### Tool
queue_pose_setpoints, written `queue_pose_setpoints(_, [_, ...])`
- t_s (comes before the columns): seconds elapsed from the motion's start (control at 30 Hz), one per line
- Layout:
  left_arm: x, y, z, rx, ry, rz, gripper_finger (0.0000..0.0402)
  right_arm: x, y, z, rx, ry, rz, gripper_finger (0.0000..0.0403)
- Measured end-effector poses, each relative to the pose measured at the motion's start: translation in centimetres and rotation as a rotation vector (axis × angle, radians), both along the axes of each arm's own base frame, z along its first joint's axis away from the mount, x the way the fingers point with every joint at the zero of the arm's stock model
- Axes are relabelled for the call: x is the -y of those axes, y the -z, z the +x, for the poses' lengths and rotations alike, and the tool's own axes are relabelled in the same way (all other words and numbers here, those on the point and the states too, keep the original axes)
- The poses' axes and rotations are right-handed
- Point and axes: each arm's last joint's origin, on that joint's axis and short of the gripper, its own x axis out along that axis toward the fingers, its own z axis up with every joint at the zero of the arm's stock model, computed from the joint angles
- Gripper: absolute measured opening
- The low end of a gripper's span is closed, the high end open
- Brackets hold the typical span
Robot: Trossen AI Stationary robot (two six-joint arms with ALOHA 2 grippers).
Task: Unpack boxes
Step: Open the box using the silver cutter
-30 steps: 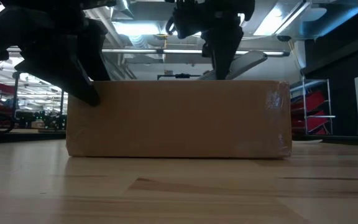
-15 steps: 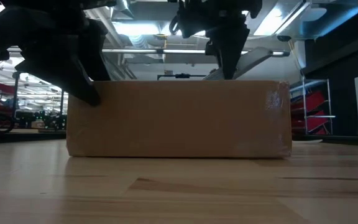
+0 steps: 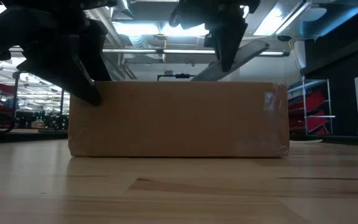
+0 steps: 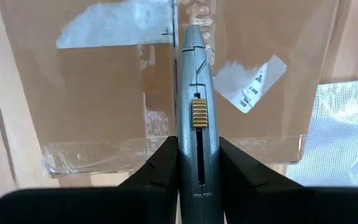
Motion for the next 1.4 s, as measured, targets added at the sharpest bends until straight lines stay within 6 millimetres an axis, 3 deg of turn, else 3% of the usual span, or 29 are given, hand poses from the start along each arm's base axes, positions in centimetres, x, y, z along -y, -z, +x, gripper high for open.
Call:
queue_pose_setpoints(0.7, [0.0, 0.0, 0.0, -0.002, 0.002, 0.002, 0.0279, -0.1, 0.0, 0.1, 0.005, -0.011, 0.049, 0.0063])
queue_pose_setpoints(0.93, [0.0, 0.0, 0.0, -0.006, 0.006, 0.007, 0.0239, -0.1, 0.0, 0.1, 0.011, -0.010, 0.050, 0.0063])
queue_pose_setpoints(1.4, [-0.1, 0.0, 0.0, -0.005, 0.001, 0.004, 0.0235, 0.0, 1.0, 0.7, -0.013, -0.012, 0.076, 0.0063])
